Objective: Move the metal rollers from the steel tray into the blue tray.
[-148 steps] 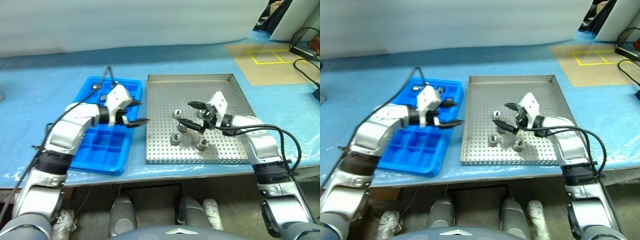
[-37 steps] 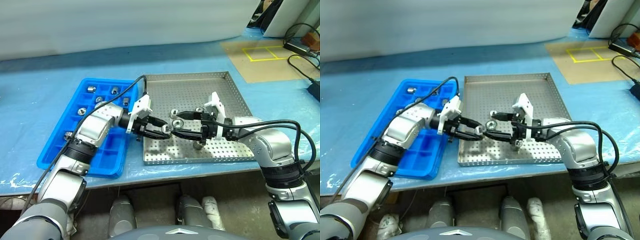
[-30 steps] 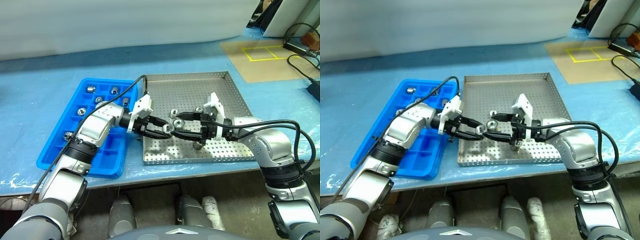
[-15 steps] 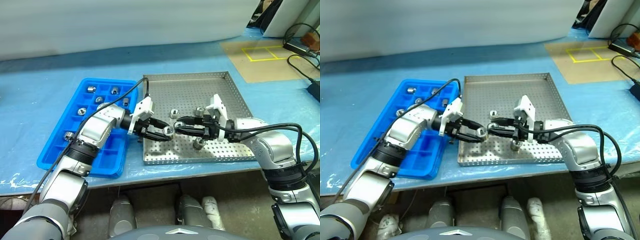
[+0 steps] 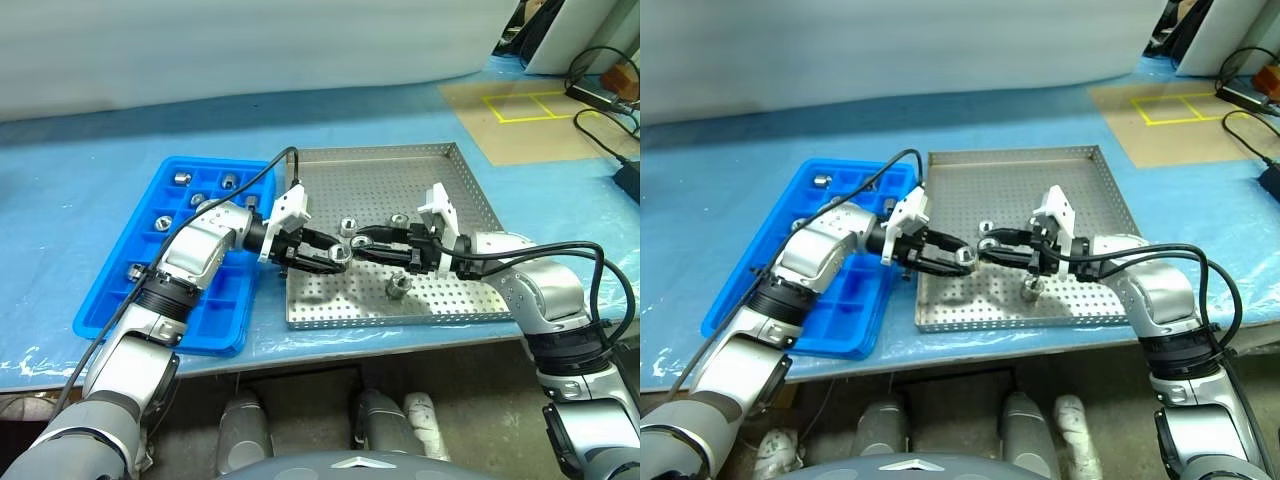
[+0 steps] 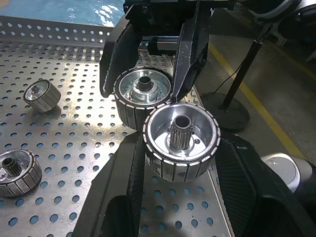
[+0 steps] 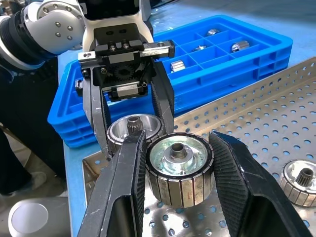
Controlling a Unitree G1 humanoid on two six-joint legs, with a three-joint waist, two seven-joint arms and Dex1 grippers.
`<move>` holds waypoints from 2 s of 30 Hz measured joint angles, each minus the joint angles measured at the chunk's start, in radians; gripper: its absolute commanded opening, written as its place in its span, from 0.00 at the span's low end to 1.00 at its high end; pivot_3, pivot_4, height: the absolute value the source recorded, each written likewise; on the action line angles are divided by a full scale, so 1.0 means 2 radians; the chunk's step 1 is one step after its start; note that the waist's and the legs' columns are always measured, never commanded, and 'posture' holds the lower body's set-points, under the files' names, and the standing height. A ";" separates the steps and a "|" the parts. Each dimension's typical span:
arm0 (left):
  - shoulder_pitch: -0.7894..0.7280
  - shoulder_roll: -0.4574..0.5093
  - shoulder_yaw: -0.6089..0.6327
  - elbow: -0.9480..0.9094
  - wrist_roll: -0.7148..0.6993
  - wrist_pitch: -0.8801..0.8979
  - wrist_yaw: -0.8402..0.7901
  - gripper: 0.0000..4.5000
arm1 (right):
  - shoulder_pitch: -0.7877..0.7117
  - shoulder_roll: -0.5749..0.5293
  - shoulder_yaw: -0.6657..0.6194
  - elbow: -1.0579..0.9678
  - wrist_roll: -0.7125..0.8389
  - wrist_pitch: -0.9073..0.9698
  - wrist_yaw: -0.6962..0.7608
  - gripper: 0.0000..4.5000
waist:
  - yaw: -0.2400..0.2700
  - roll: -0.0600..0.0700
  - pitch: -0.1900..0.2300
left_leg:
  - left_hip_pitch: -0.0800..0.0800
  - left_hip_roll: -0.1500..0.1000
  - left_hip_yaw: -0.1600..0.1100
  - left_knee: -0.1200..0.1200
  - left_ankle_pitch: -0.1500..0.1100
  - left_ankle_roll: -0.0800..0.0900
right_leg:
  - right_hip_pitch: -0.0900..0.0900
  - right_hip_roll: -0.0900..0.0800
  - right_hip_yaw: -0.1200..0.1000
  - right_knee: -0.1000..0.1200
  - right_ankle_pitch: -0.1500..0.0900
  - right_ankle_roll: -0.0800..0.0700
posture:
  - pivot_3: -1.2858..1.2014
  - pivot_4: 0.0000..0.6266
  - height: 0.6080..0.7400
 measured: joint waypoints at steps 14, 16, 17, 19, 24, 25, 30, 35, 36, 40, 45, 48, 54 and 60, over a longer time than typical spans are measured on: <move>0.000 0.024 0.062 -0.022 -0.025 0.017 0.037 0.44 | 0.004 -0.050 0.037 0.134 -0.185 -0.216 -0.035 0.35 | 0.002 0.000 0.000 | -0.001 0.000 0.000 0.001 0.000 0.000 | 0.000 0.000 0.000 0.000 0.000 0.000 | 0.48 0.24 1.00; 0.003 0.011 0.057 -0.026 -0.025 0.019 0.038 0.44 | 0.000 -0.043 0.037 0.134 -0.191 -0.230 -0.034 0.35 | 0.001 0.000 0.000 | -0.001 0.000 0.000 0.001 0.000 0.001 | 0.000 0.000 0.000 0.000 0.000 0.000 | 0.48 0.24 1.00; 0.003 0.011 0.055 -0.027 -0.025 0.019 0.038 0.44 | -0.002 -0.042 0.037 0.134 -0.192 -0.232 -0.035 0.35 | 0.001 0.000 0.000 | -0.001 0.000 0.000 0.001 0.000 0.001 | 0.000 0.000 0.000 0.000 0.000 0.000 | 0.48 0.24 1.00; 0.003 0.011 0.056 -0.027 -0.025 0.020 0.039 0.44 | -0.004 -0.042 0.037 0.135 -0.193 -0.233 -0.034 0.35 | 0.000 0.000 0.000 | -0.001 0.000 0.000 0.001 0.000 0.001 | 0.000 0.000 0.000 0.000 0.000 0.000 | 0.48 0.24 1.00; 0.003 0.011 0.056 -0.027 -0.024 0.019 0.040 0.44 | -0.004 -0.038 0.037 0.139 -0.197 -0.233 -0.035 0.35 | -0.001 0.000 0.000 | -0.001 0.000 0.000 0.001 -0.001 0.002 | 0.000 0.000 0.000 0.000 0.000 0.000 | 0.47 0.24 1.00; 0.003 0.011 0.055 -0.027 -0.024 0.019 0.041 0.44 | -0.004 -0.038 0.037 0.139 -0.197 -0.233 -0.035 0.35 | -0.001 0.000 0.000 | -0.001 0.000 0.000 0.001 -0.001 0.002 | 0.000 0.000 0.000 0.000 0.000 0.000 | 0.47 0.24 1.00; 0.006 0.003 0.052 -0.027 -0.022 0.018 0.046 0.44 | -0.003 -0.046 0.022 0.146 -0.195 -0.225 -0.034 0.35 | 0.000 0.000 0.000 | -0.001 0.000 0.000 0.002 -0.001 0.003 | 0.000 0.000 0.000 0.000 0.000 0.000 | 0.47 0.24 1.00; 0.020 -0.003 0.041 -0.028 -0.021 0.018 0.046 0.44 | 0.018 -0.087 -0.004 0.164 -0.198 -0.225 -0.029 0.35 | 0.001 0.000 0.000 | -0.002 0.000 0.000 0.003 -0.002 0.003 | 0.000 0.000 0.000 0.000 0.000 0.000 | 0.46 0.24 1.00; 0.020 -0.005 0.040 -0.028 -0.021 0.017 0.046 0.44 | 0.030 -0.093 -0.008 0.164 -0.198 -0.223 -0.027 0.35 | 0.001 0.000 0.000 | -0.002 0.000 0.000 0.003 -0.002 0.003 | 0.000 0.000 0.000 0.000 0.000 0.000 | 0.46 0.24 1.00; 0.020 -0.011 0.037 -0.026 -0.020 0.010 0.045 0.44 | 0.057 -0.092 -0.022 0.166 -0.195 -0.215 -0.035 0.35 | -0.004 0.000 0.000 | -0.001 0.000 0.000 0.003 -0.002 0.003 | 0.000 0.000 0.000 0.000 0.000 0.000 | 0.45 0.24 1.00; 0.019 -0.023 0.025 -0.019 -0.011 0.000 0.045 0.44 | 0.065 -0.059 -0.045 0.169 -0.189 -0.210 -0.075 0.35 | -0.006 0.000 0.000 | 0.000 0.000 0.000 0.003 -0.002 0.003 | 0.000 0.000 0.000 0.001 0.000 0.000 | 0.45 0.24 1.00; 0.019 -0.024 0.023 -0.016 -0.006 -0.009 0.045 0.44 | 0.067 -0.047 -0.045 0.169 -0.189 -0.212 -0.089 0.57 | -0.005 0.000 0.000 | -0.001 0.000 0.001 0.003 -0.002 0.003 | 0.000 0.000 0.000 0.001 0.000 0.000 | 0.45 0.24 1.00; 0.019 -0.031 0.018 0.001 0.008 -0.023 0.050 0.44 | 0.066 -0.044 -0.055 0.156 -0.166 -0.173 -0.082 0.70 | -0.005 0.000 0.000 | -0.001 0.000 0.001 0.003 -0.002 0.004 | 0.000 0.000 0.000 0.000 0.000 0.000 | 0.45 0.24 1.00; 0.020 -0.037 0.018 0.001 0.012 -0.030 0.061 0.44 | 0.049 -0.044 -0.087 0.137 -0.124 -0.133 -0.084 0.70 | -0.004 0.000 0.000 | -0.001 0.000 0.001 0.003 -0.002 0.004 | 0.000 0.000 0.000 0.000 0.000 0.000 | 0.45 0.24 1.00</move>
